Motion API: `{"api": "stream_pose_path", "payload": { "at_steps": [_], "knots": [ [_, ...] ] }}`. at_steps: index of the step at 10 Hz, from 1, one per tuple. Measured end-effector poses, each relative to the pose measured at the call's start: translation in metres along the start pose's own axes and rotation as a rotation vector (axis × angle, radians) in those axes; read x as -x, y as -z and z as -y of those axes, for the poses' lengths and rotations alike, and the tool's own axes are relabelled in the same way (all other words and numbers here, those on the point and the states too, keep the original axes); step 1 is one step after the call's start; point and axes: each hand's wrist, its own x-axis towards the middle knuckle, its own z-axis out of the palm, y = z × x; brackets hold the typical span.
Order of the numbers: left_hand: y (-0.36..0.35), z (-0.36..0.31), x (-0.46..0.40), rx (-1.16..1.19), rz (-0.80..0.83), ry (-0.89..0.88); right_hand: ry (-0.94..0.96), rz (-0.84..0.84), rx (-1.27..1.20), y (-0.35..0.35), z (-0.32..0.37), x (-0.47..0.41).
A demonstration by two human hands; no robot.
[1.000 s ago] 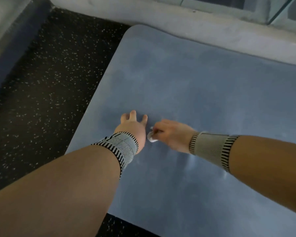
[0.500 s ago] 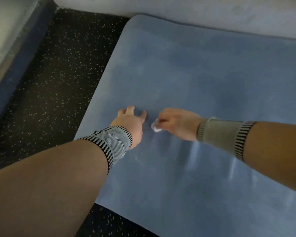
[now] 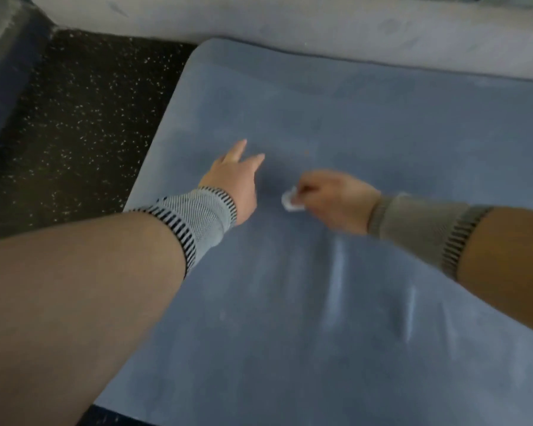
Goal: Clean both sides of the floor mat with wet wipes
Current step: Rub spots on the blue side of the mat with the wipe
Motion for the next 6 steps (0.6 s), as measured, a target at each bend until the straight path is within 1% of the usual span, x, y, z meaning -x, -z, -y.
{"api": "stream_pose_path", "payload": {
  "at_steps": [1,2,3,4,5,6],
  "knots": [
    [0.0,-0.003,-0.014,-0.155,0.128,0.01,-0.149,-0.185,0.071,0.011,-0.034,-0.024],
    [0.0,0.002,-0.015,-0.164,0.134,-0.004,-0.057,-0.222,0.081,0.006,-0.011,-0.001],
    [0.001,0.003,-0.014,-0.124,0.135,0.022,0.186,-0.025,0.018,-0.009,0.018,0.027],
    [-0.001,0.002,-0.012,-0.119,0.117,0.011,0.048,-0.154,-0.007,0.003,-0.017,0.001],
    [0.002,0.006,-0.015,-0.131,0.111,-0.019,-0.215,-0.252,0.037,0.028,-0.044,-0.038],
    [0.004,0.009,-0.017,-0.131,0.122,-0.025,-0.171,-0.168,0.025,0.024,-0.016,-0.038]
  ]
}}
